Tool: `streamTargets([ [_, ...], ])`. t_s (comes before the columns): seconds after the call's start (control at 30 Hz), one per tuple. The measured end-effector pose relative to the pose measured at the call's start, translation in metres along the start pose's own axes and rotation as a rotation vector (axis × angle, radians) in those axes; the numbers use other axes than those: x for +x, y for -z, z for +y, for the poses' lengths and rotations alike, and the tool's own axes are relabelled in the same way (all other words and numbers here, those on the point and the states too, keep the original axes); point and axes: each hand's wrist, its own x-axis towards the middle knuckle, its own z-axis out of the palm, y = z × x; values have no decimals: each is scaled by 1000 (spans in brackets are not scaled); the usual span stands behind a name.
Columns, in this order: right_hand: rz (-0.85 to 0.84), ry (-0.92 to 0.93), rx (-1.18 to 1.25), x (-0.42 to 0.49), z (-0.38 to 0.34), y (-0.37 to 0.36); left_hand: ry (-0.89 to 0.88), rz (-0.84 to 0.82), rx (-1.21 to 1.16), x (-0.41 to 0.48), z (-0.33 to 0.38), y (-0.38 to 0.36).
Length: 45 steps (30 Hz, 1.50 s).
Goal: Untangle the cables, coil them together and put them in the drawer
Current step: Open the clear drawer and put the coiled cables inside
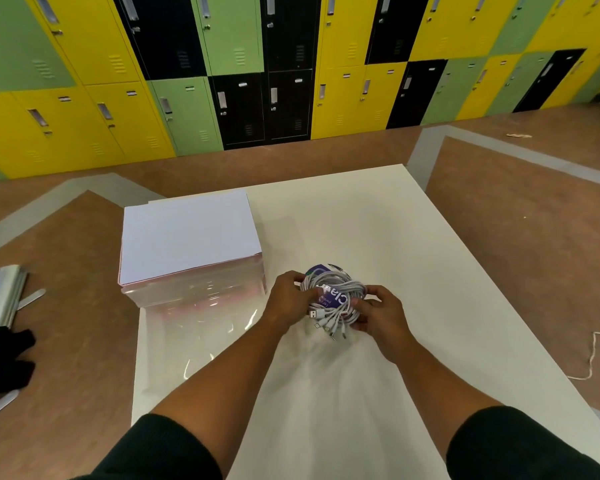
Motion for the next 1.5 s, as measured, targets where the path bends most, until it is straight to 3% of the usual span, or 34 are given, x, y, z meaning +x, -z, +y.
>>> streamTargets([
  [0.23, -114, 95, -17, -7, -33, -37, 44, 18, -373, -29, 14, 47],
  [0.63, -303, 137, -293, -40, -17, -137, 106, 205, -520, -73, -45, 138],
  [1.07, -337, 262, -865, -55, 15, -173, 146, 508, -138, -66, -84, 151],
  [1.33, -357, 491, -953, -55, 21, -170, 84, 465, 126, -68, -76, 154],
  [1.5, -402, 456, -1009, -52, 26, -174, -5, 387, 216, -68, -78, 153],
])
